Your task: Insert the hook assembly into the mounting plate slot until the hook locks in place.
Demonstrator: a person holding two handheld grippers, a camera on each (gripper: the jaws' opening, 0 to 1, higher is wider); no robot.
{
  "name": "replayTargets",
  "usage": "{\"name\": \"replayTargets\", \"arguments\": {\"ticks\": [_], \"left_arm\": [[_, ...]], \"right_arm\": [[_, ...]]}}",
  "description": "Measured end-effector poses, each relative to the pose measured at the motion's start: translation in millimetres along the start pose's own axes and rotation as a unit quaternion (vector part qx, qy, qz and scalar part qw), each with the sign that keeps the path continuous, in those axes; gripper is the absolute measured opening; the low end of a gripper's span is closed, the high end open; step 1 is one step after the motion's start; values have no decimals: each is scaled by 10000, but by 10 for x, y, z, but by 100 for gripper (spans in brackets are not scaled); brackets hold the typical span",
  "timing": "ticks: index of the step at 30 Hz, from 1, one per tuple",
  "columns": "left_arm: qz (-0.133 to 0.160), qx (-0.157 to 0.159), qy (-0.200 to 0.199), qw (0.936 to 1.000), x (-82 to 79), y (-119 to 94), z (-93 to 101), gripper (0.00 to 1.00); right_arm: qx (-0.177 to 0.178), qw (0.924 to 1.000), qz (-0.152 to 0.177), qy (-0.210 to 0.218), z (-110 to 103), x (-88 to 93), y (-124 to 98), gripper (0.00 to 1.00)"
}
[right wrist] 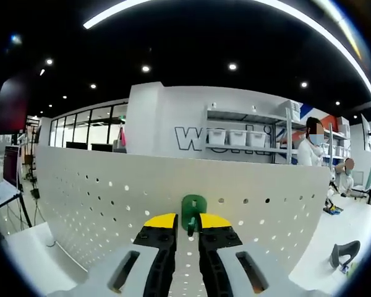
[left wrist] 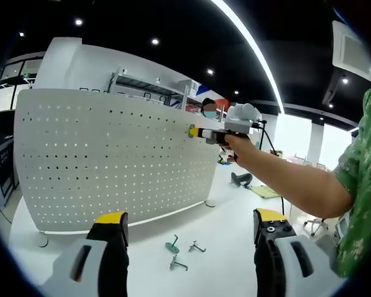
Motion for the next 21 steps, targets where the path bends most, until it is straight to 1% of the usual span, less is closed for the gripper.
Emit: {"name": "replayTargets", "arguments": {"ticks": [8,12,15,17,19,21], "left_arm": [[-7,5,-5,10000,8,-1,1,85],[-3,9,-1,10000,4,0,6,85],[-2,11,8,10000,2,-1,6,86],[-5,11,8,10000,1,-2,5,85],[-2,12,16,10000,-3,-2,6,85],[-3,15,30,10000,-8,-3,9,86]], "right_arm": [[-59,9999,52,82,-14,-8,-10,18],[-42,10000,52,53,-10,-12,-19,20],[-45,9999,83,51,-9,-21,-31,25],[-45,9999,83,51,-9,-19,-36,27],[-35,10000,86,32,-7,-15,-41,30],[-24,9999,116,25,-5,-16,-48,38]]}}
Point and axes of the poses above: the point that each gripper's makers call its tool centre point, and the gripper's own axes: y roughly forward along the fingers, z roughly to its right, x roughly out of its underside, the point moved 7 cm from there along -y, roughly backward along the fingers, and after that the axes turned 11 degrees about y, right-handed, at the moved point
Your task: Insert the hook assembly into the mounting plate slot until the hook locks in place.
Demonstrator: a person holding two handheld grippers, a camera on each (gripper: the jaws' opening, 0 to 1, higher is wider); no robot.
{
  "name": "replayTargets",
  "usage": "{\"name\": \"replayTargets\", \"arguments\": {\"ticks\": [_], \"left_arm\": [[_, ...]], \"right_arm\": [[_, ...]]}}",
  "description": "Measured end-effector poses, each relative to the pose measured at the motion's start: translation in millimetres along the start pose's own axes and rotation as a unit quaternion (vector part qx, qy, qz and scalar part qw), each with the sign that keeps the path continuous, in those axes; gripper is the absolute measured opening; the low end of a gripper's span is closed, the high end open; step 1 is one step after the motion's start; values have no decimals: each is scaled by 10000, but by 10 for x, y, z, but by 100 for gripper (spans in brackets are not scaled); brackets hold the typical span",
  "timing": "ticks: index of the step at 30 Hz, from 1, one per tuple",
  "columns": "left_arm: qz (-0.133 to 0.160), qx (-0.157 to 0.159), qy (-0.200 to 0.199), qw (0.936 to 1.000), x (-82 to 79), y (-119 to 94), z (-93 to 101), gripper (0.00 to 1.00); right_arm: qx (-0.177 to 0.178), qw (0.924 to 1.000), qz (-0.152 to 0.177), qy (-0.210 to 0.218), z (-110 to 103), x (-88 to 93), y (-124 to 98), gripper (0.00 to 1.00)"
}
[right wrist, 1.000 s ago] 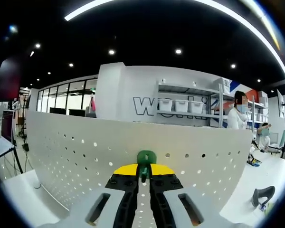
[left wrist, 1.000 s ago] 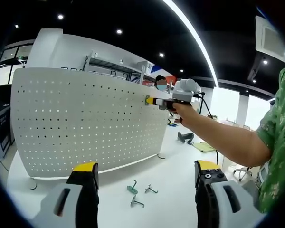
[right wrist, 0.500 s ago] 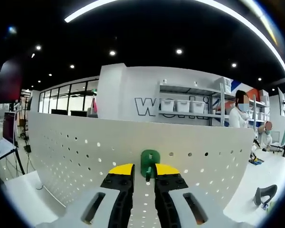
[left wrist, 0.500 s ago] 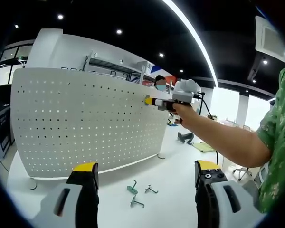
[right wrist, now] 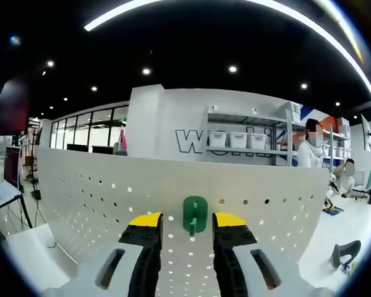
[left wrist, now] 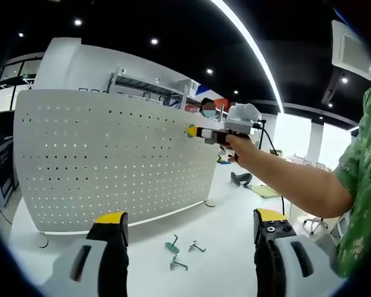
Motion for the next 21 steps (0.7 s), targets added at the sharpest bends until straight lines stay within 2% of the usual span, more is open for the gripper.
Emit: {"name": "replayTargets", "arguments": {"ticks": [8,12,16,21], "left_arm": [[-1,-9,39,10000,-20,-8,3,86],[9,-21,55,10000,-26,-11,4,86],[10,-36,64,10000,-32,-22,0,86],[38,-63,78,9999,-48,-37,-18,86]], "right_arm": [[73,9999,56,-74,3,-11,-22,56],[155,9997,166,-41,13,-37,-27,73],[172,9996,244,13,20,-62,-37,81],[163,9996,232,24,18,-47,-62,83]]}}
Point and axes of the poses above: the point that each gripper's makers call its tool centre point, and the gripper's own axes: y roughly forward along the fingers, z roughly to its right, x roughly out of its underside, the point moved 7 cm from there along -y, roughly backward along the fingers, and after that the axes turned 11 degrees about y, right-handed, at the moved point
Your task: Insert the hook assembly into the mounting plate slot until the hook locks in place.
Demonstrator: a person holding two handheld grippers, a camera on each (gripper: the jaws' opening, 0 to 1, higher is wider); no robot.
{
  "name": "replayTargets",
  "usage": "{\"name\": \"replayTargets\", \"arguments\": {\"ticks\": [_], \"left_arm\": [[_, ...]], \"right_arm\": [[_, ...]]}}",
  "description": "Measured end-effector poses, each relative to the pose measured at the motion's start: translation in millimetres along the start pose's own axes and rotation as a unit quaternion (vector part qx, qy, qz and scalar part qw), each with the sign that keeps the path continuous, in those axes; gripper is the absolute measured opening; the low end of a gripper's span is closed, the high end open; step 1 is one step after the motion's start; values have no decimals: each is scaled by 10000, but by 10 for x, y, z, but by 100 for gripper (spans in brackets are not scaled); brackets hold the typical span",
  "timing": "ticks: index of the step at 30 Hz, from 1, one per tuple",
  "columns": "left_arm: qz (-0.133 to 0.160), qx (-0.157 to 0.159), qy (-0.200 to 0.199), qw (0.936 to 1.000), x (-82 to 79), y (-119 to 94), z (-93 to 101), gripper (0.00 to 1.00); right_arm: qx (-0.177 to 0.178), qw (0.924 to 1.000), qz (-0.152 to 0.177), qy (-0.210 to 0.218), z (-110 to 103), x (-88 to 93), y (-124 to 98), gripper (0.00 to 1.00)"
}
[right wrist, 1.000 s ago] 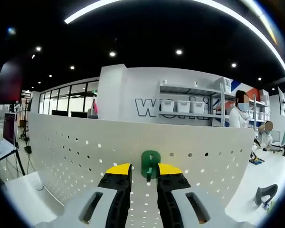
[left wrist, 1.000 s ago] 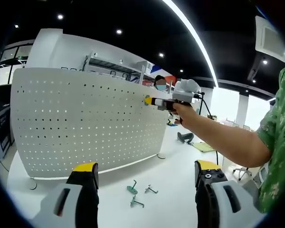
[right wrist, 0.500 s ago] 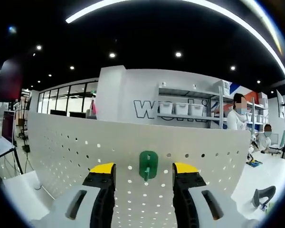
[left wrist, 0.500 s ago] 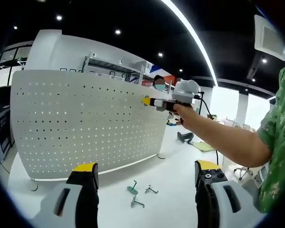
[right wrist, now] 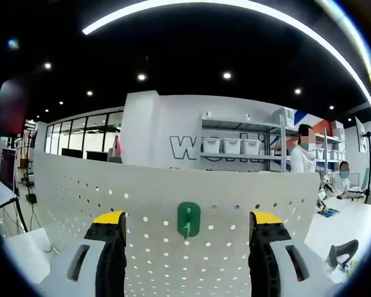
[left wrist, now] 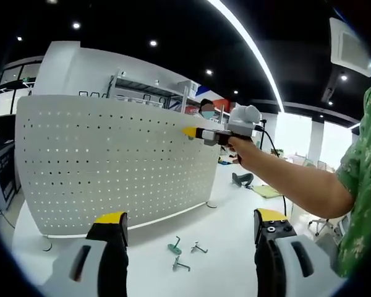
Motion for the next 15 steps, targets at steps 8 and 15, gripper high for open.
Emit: {"name": "replayTargets", "arguments": {"ticks": [8,15], "left_arm": [[41,-41,59,10000,-44,-17,-28,86],[85,-85,124,9999,-94,-48,-53,86]], "right_arm": [[-17,10000,-57,-37,7,32,-62,84],[-28,9999,-101,-69,1,49,-143,83]]}}
Point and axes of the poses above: the point that each gripper's makers call its tool centre point, and the gripper's own axes: y roughly forward along the fingers, z roughly to its right, x roughly out of its underside, the point moved 7 cm from there along -y, roughly backward along the fingers, and after that the axes turned 11 degrees about y, right-handed, at the moved point
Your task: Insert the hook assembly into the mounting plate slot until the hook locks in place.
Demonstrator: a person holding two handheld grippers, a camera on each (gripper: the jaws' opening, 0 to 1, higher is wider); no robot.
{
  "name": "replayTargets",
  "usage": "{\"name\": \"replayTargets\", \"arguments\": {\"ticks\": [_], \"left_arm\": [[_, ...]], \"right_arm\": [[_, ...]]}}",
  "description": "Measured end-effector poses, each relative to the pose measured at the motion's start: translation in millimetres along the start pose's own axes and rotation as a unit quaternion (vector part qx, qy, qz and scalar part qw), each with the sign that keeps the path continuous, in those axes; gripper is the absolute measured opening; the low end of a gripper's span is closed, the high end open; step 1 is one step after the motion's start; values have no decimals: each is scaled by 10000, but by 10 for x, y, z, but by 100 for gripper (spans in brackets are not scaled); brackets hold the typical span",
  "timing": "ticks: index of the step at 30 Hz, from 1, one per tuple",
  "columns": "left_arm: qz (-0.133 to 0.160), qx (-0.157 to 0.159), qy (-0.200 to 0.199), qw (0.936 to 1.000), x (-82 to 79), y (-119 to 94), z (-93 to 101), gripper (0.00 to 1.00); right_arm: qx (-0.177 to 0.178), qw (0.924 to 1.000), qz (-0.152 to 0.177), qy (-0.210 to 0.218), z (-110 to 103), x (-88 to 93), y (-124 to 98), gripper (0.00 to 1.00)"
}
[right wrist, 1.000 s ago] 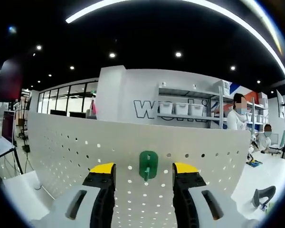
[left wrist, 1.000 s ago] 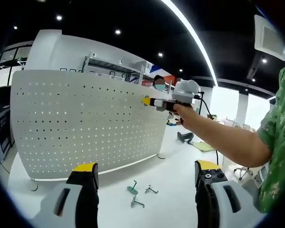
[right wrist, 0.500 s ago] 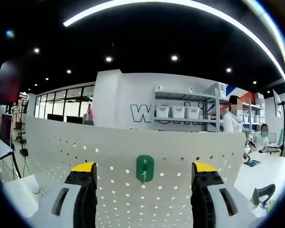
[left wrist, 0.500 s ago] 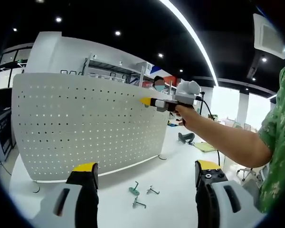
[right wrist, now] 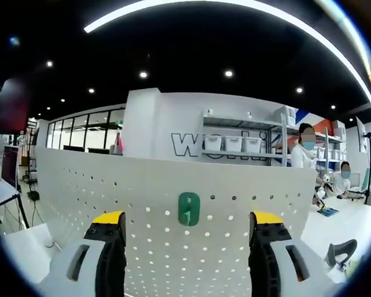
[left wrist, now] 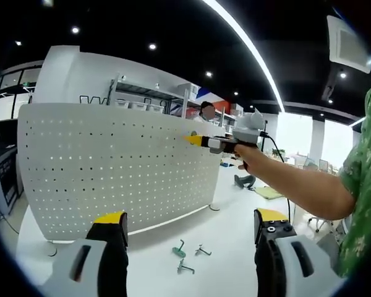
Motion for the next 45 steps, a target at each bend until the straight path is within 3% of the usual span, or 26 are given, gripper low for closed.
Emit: {"name": "replayTargets", "arguments": {"ticks": [22,45], "left_arm": [[64,-153,147,9998,-76,-118,-52,86],[99,-116,256,9996,-125,-228,103,85]], "right_arm": [[-133,9995,-272,-16,-101,247,-408,82],[-449,9963,-737,-27,-337,636,-1009,81]]}}
Point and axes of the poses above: the point that each gripper's makers call its tool centre point, and the gripper's own axes: y roughly forward along the fingers, z roughly to its right, x roughly out of its underside, the point moved 7 cm from there along -y, roughly backward along the fingers, and after that the axes turned 11 degrees about y, right-handed, at the moved point
